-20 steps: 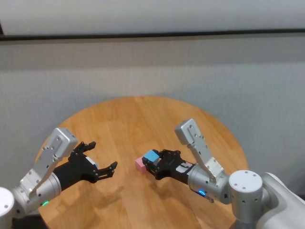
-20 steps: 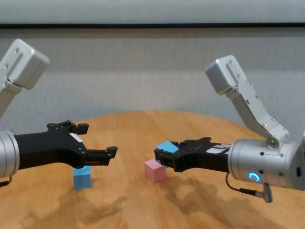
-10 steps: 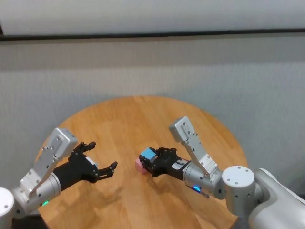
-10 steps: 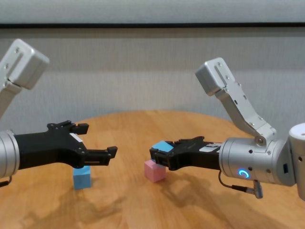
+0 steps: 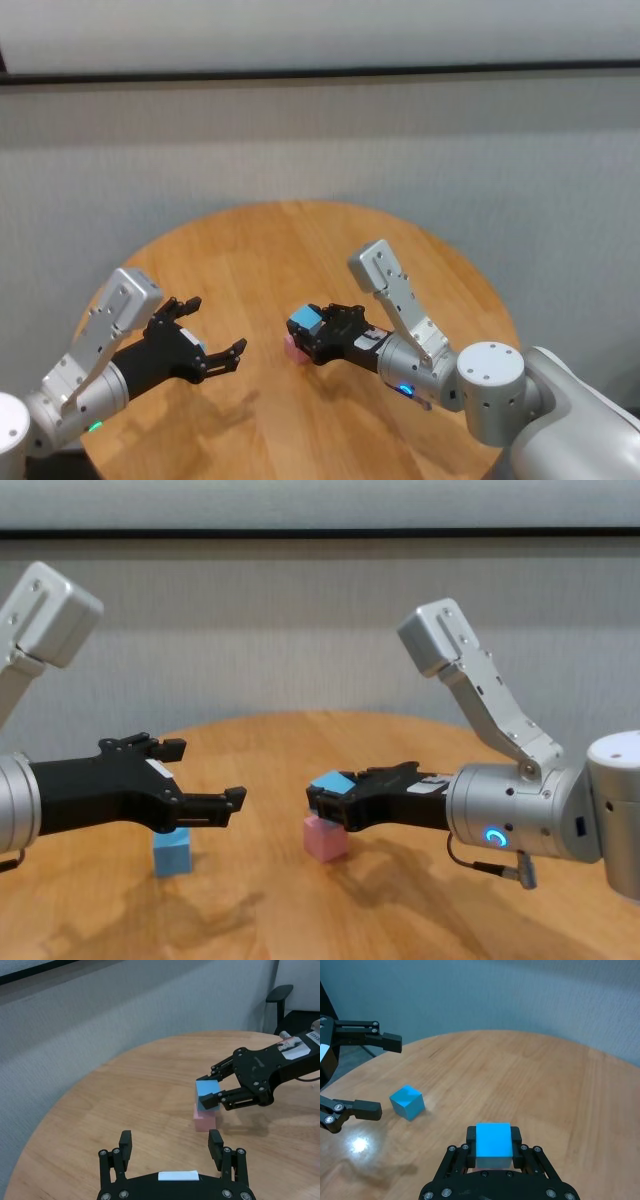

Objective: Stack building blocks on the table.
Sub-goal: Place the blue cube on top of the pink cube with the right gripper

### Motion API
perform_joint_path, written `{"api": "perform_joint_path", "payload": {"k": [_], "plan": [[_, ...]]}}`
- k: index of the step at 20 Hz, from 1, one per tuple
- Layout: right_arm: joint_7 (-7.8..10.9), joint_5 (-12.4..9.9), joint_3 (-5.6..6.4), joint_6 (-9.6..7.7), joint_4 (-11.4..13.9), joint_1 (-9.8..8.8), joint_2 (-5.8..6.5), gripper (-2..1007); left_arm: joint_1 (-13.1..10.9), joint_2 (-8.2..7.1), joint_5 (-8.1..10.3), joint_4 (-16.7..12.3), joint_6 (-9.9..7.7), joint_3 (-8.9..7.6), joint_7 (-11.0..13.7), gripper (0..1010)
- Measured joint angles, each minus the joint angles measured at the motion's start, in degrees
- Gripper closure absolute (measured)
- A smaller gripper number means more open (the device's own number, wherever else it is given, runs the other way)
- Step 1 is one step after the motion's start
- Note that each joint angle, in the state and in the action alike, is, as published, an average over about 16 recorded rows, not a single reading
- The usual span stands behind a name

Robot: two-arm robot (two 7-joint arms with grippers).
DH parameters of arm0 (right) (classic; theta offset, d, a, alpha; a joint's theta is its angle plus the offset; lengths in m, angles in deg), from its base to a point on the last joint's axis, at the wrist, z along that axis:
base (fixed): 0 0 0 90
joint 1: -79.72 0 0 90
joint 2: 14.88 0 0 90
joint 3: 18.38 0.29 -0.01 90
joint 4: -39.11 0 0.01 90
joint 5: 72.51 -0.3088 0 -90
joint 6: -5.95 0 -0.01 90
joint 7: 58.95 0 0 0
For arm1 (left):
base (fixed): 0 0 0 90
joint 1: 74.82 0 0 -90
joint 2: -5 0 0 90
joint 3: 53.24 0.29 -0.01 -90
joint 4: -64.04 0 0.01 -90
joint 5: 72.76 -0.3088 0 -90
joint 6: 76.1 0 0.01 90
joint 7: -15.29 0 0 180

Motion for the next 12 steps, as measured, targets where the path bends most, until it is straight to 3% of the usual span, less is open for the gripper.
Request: {"api": "perform_joint_path", "payload": {"k": [12], "plan": [[-0.76,0.9,0.08,-1.13,-0.6,0.32,-1.17,635,0.0,0.00,0.00,0.0,0.00,0.00,0.0,8]]}}
